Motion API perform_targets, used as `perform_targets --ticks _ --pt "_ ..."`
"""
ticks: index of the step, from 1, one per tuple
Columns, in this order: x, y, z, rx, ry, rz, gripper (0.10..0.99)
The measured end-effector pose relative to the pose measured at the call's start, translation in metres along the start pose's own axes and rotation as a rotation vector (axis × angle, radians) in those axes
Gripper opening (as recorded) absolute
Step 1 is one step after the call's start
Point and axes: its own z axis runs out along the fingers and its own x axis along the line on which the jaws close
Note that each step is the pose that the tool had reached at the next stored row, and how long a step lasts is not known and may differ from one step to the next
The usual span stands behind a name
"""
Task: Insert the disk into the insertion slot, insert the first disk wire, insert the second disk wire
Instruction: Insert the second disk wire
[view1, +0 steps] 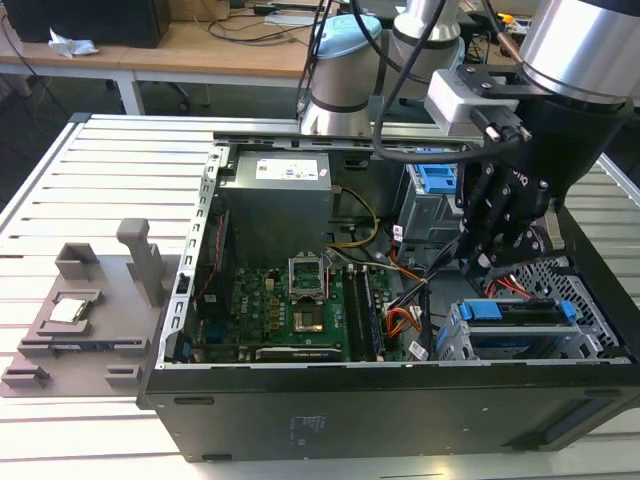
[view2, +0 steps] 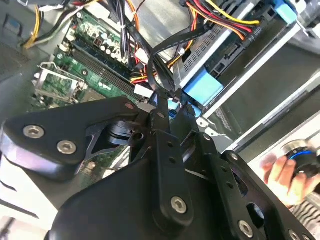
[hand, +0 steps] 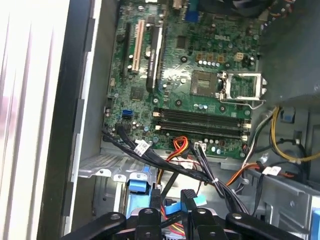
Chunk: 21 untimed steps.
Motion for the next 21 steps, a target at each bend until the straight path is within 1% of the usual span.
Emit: perform_targets --ticks 5,9,15,16,17,18,19,21 --pt "-0.0019 -0.0005 0.0058 0.000 0.0016 -0.002 0.302" --pt "-0.0019 -0.0007 0.0098 -0.001 0.0091 -0.002 0.302" --pt "-0.0019 -0.0007 0.0100 -0.001 0.0101 -0.002 0.302" --pt "-0.0019 -0.0007 0.0100 -0.001 0.0101 -0.002 0.286" --pt "-0.0019 -0.0007 0.0100 -0.001 0.0102 -0.002 0.161" --pt "-0.0019 -0.0007 0.0100 -0.001 0.0102 -0.002 0.161" --pt "-0.0019 -0.0007 0.0100 -0.001 0.0103 -0.002 0.106" --pt "-0.0019 -0.0007 0.0100 -0.001 0.0105 -0.002 0.106"
